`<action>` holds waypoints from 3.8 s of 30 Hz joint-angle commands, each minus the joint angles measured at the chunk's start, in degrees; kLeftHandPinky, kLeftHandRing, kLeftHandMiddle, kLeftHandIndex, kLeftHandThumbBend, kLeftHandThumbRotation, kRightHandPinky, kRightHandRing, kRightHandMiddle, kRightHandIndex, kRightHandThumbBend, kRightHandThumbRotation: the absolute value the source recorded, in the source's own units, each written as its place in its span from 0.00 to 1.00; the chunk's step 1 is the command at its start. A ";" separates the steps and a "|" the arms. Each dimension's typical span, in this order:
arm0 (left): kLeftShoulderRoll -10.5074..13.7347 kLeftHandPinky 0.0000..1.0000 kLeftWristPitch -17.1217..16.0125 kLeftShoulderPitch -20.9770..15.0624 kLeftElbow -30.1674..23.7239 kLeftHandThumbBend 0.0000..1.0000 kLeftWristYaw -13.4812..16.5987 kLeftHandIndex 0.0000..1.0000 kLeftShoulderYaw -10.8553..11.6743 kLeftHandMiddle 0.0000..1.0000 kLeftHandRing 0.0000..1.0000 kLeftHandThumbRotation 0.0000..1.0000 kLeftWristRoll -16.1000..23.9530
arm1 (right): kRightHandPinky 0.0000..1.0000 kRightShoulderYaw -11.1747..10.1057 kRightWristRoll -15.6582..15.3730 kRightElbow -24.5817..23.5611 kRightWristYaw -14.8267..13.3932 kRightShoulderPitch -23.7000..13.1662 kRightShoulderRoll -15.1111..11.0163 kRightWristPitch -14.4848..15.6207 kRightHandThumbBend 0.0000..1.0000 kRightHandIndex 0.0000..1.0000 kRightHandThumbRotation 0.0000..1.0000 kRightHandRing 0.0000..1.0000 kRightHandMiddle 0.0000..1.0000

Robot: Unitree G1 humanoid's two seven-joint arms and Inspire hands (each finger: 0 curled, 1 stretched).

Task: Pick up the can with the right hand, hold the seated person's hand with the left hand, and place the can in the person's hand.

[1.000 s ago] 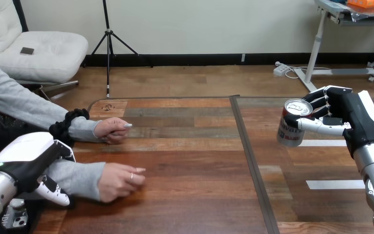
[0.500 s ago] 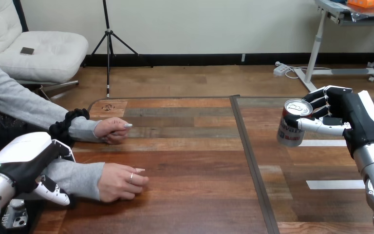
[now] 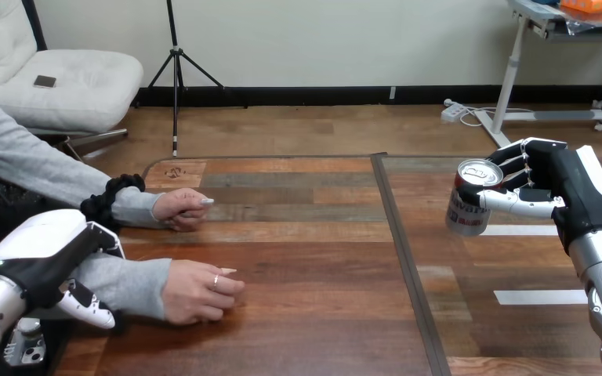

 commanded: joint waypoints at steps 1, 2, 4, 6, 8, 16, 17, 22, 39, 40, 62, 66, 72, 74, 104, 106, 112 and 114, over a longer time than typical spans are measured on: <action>3.09 0.19 0.32 -2.98 -5.80 0.88 0.55 0.48 4.34 0.32 0.24 0.00 -1.87 | 0.33 -0.79 1.22 -3.07 -0.32 -5.93 -0.72 -1.78 0.71 0.45 0.00 0.36 0.41; 3.06 0.19 0.92 -2.90 -6.27 0.88 0.09 0.48 4.46 0.32 0.24 0.00 -2.05 | 0.33 -0.79 1.24 -3.05 -0.28 -5.94 -0.71 -1.78 0.71 0.45 0.00 0.36 0.41; 2.99 0.19 1.65 -2.78 -6.85 0.86 -0.45 0.48 4.63 0.32 0.24 0.00 -2.25 | 0.32 -0.76 1.20 -3.05 -0.32 -5.94 -0.72 -1.74 0.70 0.45 0.00 0.36 0.41; 2.83 0.19 2.40 -2.45 -7.64 0.85 -0.46 0.48 4.90 0.33 0.25 0.00 -2.25 | 0.32 -0.60 0.94 -3.07 -0.60 -5.92 -0.77 -1.86 0.70 0.45 0.00 0.36 0.41; 2.76 0.20 2.49 -2.16 -8.18 0.84 -0.45 0.48 5.15 0.33 0.25 0.00 -2.45 | 0.33 -0.44 0.67 -3.10 -0.91 -5.90 -0.81 -1.90 0.70 0.45 0.00 0.36 0.41; 2.49 0.29 2.44 -1.12 -9.87 0.80 -1.03 0.48 6.09 0.41 0.35 0.00 -3.79 | 0.34 -0.18 0.25 -3.27 -1.21 -5.86 -0.89 -1.68 0.70 0.45 0.00 0.37 0.42; 2.44 0.30 2.22 -0.95 -10.06 0.80 -1.13 0.48 6.26 0.42 0.36 0.00 -4.16 | 0.34 -0.17 0.23 -3.29 -1.28 -5.84 -0.88 -1.69 0.70 0.45 0.00 0.37 0.42; 2.44 0.34 1.89 -0.38 -10.90 0.78 -1.34 0.48 6.69 0.45 0.39 0.00 -4.62 | 0.34 -0.20 0.28 -3.34 -1.26 -5.78 -0.84 -1.94 0.70 0.45 0.00 0.38 0.42; 1.89 0.32 -0.46 0.23 -10.33 0.75 -0.66 0.47 7.36 0.43 0.37 0.00 -4.43 | 0.34 -0.42 0.72 -3.27 -0.73 -5.69 -0.75 -1.95 0.70 0.45 0.00 0.38 0.42; 1.86 0.32 -0.48 0.22 -10.28 0.75 -0.63 0.47 7.39 0.43 0.37 0.00 -4.34 | 0.34 -0.42 0.73 -3.29 -0.71 -5.68 -0.76 -1.95 0.70 0.45 0.00 0.38 0.42; 1.09 0.33 0.57 0.59 -12.25 0.77 0.16 0.47 8.56 0.45 0.38 0.00 -3.68 | 0.33 -0.19 0.36 -3.35 -0.93 -5.44 -0.81 -2.25 0.70 0.45 0.00 0.37 0.42; 1.13 0.32 0.04 0.54 -12.19 0.77 0.39 0.47 8.56 0.44 0.38 0.00 -3.54 | 0.33 -0.30 0.53 -3.34 -0.80 -5.43 -0.73 -2.27 0.70 0.45 0.00 0.37 0.42; 0.98 0.31 -0.01 0.63 -12.66 0.78 -0.21 0.46 8.68 0.43 0.36 0.00 -3.98 | 0.33 -0.53 0.94 -3.34 -0.49 -5.43 -0.56 -2.22 0.71 0.45 0.00 0.37 0.41; 0.95 0.30 -0.31 0.58 -12.48 0.78 -0.06 0.46 8.62 0.43 0.35 0.00 -3.89 | 0.33 -0.41 0.75 -3.38 -0.69 -5.44 -0.61 -1.95 0.71 0.45 0.00 0.37 0.41; -1.55 0.32 -1.05 0.40 -12.90 0.77 0.73 0.44 8.12 0.43 0.37 0.00 -4.31 | 0.35 -0.61 1.29 -3.65 0.03 -5.33 -0.19 -1.91 0.70 0.45 0.00 0.38 0.42; -1.95 0.32 -1.39 0.28 -12.78 0.77 1.06 0.44 8.11 0.43 0.37 0.00 -4.38 | 0.35 -0.64 1.35 -3.67 0.02 -5.31 -0.08 -1.83 0.70 0.45 0.00 0.38 0.42; -3.17 0.31 -0.93 -0.08 -13.09 0.78 1.12 0.43 8.00 0.42 0.36 0.00 -4.55 | 0.35 -0.68 1.51 -3.75 0.22 -5.19 0.21 -1.95 0.70 0.45 0.00 0.38 0.42; -3.54 0.31 -1.02 -0.13 -13.13 0.78 1.27 0.43 8.04 0.42 0.36 0.00 -4.68 | 0.35 -0.63 1.46 -3.76 0.17 -5.18 0.24 -1.88 0.70 0.45 0.00 0.38 0.42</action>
